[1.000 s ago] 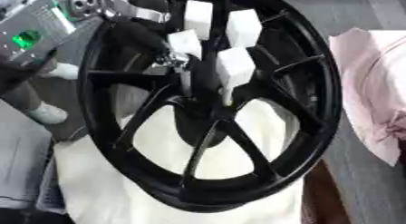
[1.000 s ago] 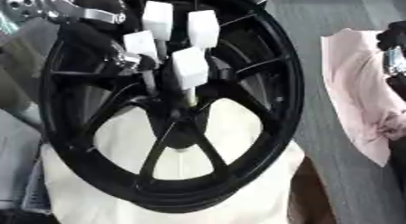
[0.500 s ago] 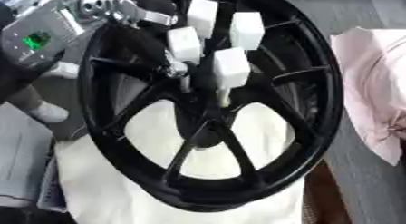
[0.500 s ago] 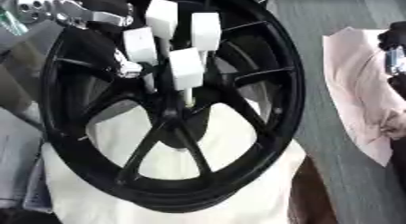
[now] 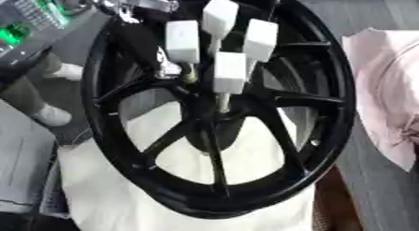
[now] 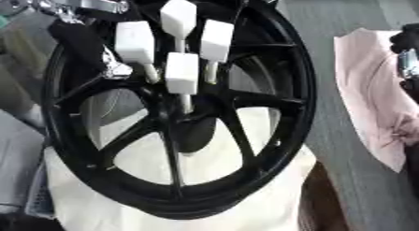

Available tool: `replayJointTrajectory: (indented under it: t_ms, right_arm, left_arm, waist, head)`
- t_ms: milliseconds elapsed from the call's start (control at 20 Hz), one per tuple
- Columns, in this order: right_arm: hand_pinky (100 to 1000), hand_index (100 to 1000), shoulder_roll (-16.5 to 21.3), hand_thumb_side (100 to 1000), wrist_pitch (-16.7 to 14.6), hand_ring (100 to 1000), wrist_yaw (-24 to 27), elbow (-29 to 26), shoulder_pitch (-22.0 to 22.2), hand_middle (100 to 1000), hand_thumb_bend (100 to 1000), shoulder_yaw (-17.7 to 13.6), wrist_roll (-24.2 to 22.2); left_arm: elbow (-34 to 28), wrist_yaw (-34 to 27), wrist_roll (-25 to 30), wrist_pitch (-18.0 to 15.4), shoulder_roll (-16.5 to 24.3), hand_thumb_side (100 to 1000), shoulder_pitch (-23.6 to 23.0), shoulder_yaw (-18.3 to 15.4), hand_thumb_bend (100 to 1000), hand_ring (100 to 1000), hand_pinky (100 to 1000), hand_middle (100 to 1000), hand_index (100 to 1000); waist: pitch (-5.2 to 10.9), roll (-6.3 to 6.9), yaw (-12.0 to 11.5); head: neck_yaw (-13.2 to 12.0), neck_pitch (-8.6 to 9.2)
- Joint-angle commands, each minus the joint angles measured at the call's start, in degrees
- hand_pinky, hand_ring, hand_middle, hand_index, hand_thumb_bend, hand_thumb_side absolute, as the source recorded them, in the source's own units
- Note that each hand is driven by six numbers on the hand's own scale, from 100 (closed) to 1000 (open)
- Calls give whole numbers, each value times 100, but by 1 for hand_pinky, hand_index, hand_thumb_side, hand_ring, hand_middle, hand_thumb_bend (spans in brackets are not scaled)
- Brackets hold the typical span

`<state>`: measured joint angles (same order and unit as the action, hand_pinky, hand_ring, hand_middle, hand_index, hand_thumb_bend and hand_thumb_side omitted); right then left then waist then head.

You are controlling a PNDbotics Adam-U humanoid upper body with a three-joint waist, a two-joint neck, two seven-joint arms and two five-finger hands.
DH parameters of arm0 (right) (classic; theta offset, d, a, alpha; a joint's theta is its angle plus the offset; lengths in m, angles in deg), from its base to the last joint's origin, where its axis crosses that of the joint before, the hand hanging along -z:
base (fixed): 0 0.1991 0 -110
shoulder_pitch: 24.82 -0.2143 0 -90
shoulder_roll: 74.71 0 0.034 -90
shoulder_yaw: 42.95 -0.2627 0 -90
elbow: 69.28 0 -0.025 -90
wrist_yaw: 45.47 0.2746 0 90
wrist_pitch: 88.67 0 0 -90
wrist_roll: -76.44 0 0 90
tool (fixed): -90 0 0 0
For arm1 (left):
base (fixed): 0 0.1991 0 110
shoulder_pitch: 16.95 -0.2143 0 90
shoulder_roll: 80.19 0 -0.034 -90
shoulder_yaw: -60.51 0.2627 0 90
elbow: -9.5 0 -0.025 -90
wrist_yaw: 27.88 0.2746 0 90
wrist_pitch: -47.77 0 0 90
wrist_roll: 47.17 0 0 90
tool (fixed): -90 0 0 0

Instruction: Pull the pin out of the wheel hub.

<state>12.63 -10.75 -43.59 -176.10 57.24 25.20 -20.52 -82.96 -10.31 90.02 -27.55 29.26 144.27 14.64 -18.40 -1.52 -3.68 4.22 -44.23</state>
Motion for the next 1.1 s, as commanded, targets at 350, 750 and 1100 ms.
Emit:
replayJointTrajectory:
  t_ms: [350,750,1100]
  right_arm:
    - [691,670,143,319,-6,683,-15,-73,47,576,100,-80,110]
    - [692,671,256,284,-55,683,11,-120,60,576,100,-165,248]
    - [693,672,301,259,-83,683,28,-182,107,577,100,-341,474]
  left_arm:
    - [-1020,-1179,-604,539,1194,271,-671,-1387,100,291,304,227,416]
    - [-1568,-2576,-2498,485,2624,244,-2722,-3685,100,268,267,209,427]
    - [-936,-2890,-3665,19,2820,249,-4503,-5043,100,317,326,259,491]
  waist:
    - [194,4,-29]
    - [191,-30,-80]
    - [193,-99,-166]
  head:
    - [103,11]
    - [214,11]
    - [382,11]
